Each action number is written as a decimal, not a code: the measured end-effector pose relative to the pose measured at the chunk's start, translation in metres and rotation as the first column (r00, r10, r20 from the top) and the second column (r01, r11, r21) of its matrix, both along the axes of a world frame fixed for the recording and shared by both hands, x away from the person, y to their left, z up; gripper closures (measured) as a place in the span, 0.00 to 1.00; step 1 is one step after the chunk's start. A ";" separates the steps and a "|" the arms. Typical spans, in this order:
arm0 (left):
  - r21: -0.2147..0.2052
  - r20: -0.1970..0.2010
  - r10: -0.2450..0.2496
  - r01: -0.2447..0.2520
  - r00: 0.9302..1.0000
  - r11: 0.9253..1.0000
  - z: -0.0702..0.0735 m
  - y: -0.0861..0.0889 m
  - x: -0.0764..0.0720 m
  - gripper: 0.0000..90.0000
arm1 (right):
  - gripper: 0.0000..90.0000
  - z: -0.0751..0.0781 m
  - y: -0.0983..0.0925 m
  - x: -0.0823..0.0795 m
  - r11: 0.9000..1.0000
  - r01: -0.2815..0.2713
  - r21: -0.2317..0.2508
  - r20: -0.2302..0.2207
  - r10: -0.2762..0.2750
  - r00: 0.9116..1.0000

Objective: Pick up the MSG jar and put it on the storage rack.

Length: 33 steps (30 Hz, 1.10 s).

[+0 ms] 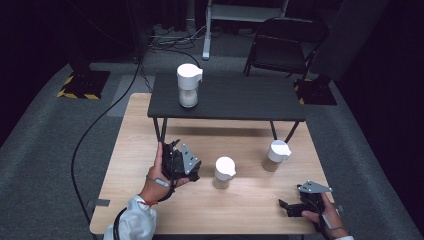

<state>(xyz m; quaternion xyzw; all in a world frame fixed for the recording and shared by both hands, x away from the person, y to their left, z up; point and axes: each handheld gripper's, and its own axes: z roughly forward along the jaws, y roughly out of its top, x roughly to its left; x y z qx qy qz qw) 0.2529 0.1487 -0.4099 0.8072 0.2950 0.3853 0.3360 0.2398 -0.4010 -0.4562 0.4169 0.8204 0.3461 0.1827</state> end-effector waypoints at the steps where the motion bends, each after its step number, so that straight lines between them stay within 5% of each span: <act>1: 0.007 -0.007 -0.001 0.001 1.000 1.000 -0.001 0.000 0.000 0.00 | 0.00 0.000 0.000 0.000 1.000 0.001 0.000 0.000 -0.001 1.000; 11: 0.020 -0.082 0.000 0.002 0.997 1.000 -0.017 0.006 -0.003 0.00 | 0.00 0.000 0.000 0.000 1.000 0.001 0.000 0.000 -0.001 1.000; 15: 0.005 -0.144 0.005 -0.004 0.990 1.000 -0.024 0.014 -0.001 0.00 | 0.00 0.000 0.000 0.000 1.000 0.001 0.000 0.000 -0.001 1.000; 22: 0.017 -0.190 0.018 -0.015 0.982 1.000 -0.031 0.020 -0.004 0.01 | 0.00 0.000 0.000 0.000 1.000 0.002 0.000 0.000 -0.002 1.000; 29: -0.055 -0.295 0.025 -0.043 0.955 0.998 -0.038 0.035 0.003 0.01 | 0.00 0.000 0.000 0.000 1.000 0.002 0.000 0.000 -0.002 1.000; 33: -0.051 -0.315 0.035 -0.054 0.948 0.997 -0.039 0.040 0.002 0.01 | 0.00 0.000 0.000 0.000 1.000 0.002 0.000 0.000 -0.002 1.000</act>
